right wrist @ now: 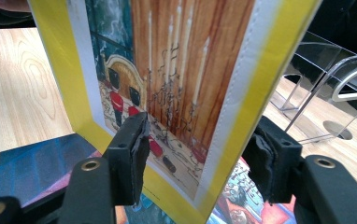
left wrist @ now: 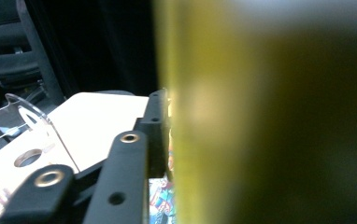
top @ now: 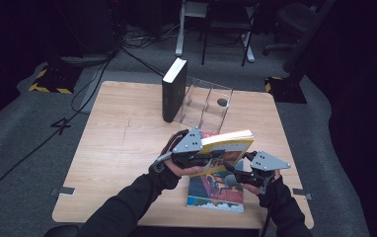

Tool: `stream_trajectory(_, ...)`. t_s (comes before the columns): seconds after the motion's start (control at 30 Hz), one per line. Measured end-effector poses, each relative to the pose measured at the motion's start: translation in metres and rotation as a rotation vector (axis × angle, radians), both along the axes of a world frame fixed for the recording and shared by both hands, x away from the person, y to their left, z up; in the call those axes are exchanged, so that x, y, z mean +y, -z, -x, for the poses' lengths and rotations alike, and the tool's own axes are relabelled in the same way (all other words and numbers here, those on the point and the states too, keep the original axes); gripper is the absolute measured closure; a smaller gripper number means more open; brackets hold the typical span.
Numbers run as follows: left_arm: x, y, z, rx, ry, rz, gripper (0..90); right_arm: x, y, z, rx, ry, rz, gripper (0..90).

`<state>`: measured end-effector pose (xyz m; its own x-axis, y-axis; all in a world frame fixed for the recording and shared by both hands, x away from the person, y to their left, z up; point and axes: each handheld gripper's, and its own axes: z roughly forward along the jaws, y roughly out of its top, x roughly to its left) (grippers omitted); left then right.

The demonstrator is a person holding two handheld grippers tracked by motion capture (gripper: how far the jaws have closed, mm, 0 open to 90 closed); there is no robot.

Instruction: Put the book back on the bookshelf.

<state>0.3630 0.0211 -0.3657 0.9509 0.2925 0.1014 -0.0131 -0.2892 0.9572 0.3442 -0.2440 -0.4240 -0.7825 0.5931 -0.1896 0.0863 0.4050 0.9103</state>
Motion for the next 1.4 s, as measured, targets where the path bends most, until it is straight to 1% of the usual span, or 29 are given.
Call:
stream_trajectory(0.07,0.0,0.0,0.001,-0.004,-0.002,-0.004,73.9,0.0,0.0,0.0,0.004,0.004,-0.001,43.2)
stream_trajectory(0.2,0.0,-0.001,0.0,-0.011,-0.015,-0.001,74.5,-0.001,0.0,0.0,0.009,0.001,-0.002,43.0)
stream_trajectory(0.27,0.001,-0.002,-0.002,-0.013,-0.028,0.007,74.8,-0.003,0.001,0.0,0.012,0.005,-0.001,42.9)
stream_trajectory(0.37,0.005,-0.006,-0.005,-0.027,-0.057,0.02,74.9,-0.008,0.002,0.0,0.017,0.009,-0.001,43.5)
stream_trajectory(0.4,0.009,-0.01,-0.008,-0.035,-0.07,0.036,74.9,-0.009,0.002,-0.001,0.012,0.012,0.0,43.5)
stream_trajectory(0.43,0.012,-0.012,-0.009,-0.038,-0.08,0.045,74.9,-0.012,0.002,-0.001,0.021,0.02,-0.002,43.5)
stream_trajectory(0.5,0.021,-0.021,-0.015,-0.05,-0.115,0.07,74.9,-0.015,0.003,-0.002,0.031,0.033,-0.01,43.3)
stream_trajectory(0.53,0.024,-0.024,-0.017,-0.054,-0.129,0.071,74.9,-0.017,0.004,-0.004,0.029,0.037,-0.009,43.0)
stream_trajectory(0.57,0.028,-0.028,-0.02,-0.069,-0.153,0.072,74.9,-0.018,0.005,-0.004,0.038,0.042,-0.008,43.0)
stream_trajectory(0.63,0.038,-0.036,-0.027,-0.094,-0.212,0.071,74.9,-0.021,0.007,-0.006,0.043,0.053,-0.003,42.8)
stream_trajectory(0.67,0.041,-0.038,-0.03,-0.099,-0.235,0.066,74.9,-0.023,0.008,-0.007,0.05,0.058,-0.002,42.8)
stream_trajectory(0.7,0.044,-0.04,-0.034,-0.104,-0.269,0.072,74.9,-0.023,0.009,-0.008,0.052,0.061,-0.001,42.7)
stream_trajectory(0.73,0.049,-0.042,-0.039,-0.108,-0.309,0.066,74.9,-0.024,0.01,-0.009,0.057,0.067,0.001,42.7)
stream_trajectory(0.83,0.061,-0.043,-0.053,-0.105,-0.4,0.069,74.9,-0.027,0.013,-0.011,0.067,0.078,0.003,42.7)
stream_trajectory(0.87,0.064,-0.042,-0.058,-0.102,-0.427,0.077,74.9,-0.027,0.014,-0.011,0.072,0.081,0.004,42.7)
stream_trajectory(0.97,0.073,-0.04,-0.069,-0.092,-0.489,0.083,75.0,-0.029,0.016,-0.013,0.077,0.085,0.011,42.6)
stream_trajectory(1.03,0.077,-0.037,-0.078,-0.078,-0.534,0.087,75.0,-0.029,0.017,-0.014,0.082,0.085,0.005,42.6)
stream_trajectory(1.1,0.077,-0.035,-0.086,-0.076,-0.576,0.078,75.0,-0.03,0.018,-0.014,0.086,0.088,0.002,42.6)
stream_trajectory(1.17,0.076,-0.033,-0.092,-0.066,-0.614,0.086,75.0,-0.03,0.018,-0.014,0.088,0.089,0.006,42.6)
stream_trajectory(1.2,0.076,-0.032,-0.094,-0.066,-0.631,0.082,75.0,-0.03,0.018,-0.014,0.09,0.089,0.007,42.6)
stream_trajectory(1.33,0.073,-0.031,-0.101,-0.068,-0.662,0.074,75.0,-0.029,0.02,-0.014,0.092,0.083,0.014,42.6)
stream_trajectory(1.4,0.074,-0.035,-0.102,-0.073,-0.668,0.082,74.9,-0.028,0.022,-0.015,0.097,0.081,0.019,42.7)
